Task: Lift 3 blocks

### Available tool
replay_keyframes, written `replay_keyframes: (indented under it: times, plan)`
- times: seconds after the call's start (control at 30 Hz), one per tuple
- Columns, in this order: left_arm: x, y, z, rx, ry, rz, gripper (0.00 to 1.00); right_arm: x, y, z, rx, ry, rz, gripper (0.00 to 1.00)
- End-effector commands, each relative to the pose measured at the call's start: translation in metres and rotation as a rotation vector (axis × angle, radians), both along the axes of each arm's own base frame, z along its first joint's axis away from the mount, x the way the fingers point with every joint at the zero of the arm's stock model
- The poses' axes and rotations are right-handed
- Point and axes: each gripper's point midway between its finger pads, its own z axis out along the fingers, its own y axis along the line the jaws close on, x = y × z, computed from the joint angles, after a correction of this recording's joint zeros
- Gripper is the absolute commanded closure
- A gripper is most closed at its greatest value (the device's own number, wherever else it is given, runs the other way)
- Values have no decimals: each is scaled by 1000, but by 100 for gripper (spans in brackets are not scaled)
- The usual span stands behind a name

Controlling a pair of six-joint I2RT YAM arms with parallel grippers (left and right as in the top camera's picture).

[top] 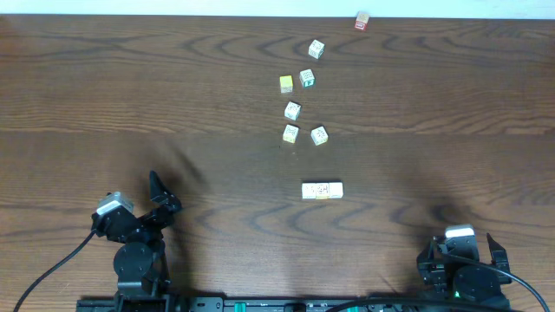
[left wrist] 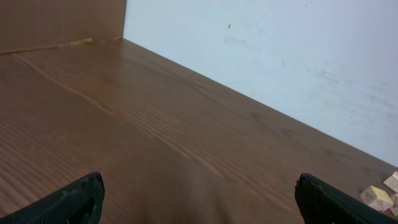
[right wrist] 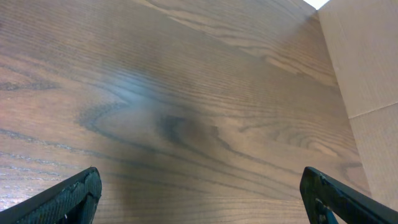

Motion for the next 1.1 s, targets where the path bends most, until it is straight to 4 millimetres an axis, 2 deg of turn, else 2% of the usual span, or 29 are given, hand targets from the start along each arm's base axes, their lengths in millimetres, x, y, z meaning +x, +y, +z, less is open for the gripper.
replay_keyframes:
  times: [0.0, 0.3, 0.5, 0.67, 0.8, 0.9, 0.97, 1.07]
  plan:
    - [1, -2, -16, 21, 45, -16, 2, -1, -3, 0, -12, 4, -12, 1]
    - [1, -2, -16, 21, 45, -16, 2, -1, -3, 0, -12, 3, -13, 1]
    - [1, -2, -16, 21, 45, -16, 2, -11, -21, -4, -34, 29, -136, 1]
    - [1, -2, -16, 21, 45, -16, 2, 15, -26, 41, 41, -236, -224, 1]
    - [1, -2, -16, 21, 45, -16, 2, 44, -7, 75, 188, -443, -154, 2]
    - [1, -2, -16, 21, 45, -16, 2, 64, 11, 82, 248, -523, -62, 4]
    - [1, -2, -16, 21, 45, -16, 2, 75, 21, 79, 280, -553, -9, 4]
    - [1, -2, -16, 21, 45, -17, 2, 87, 26, 76, 352, -611, 5, 4]
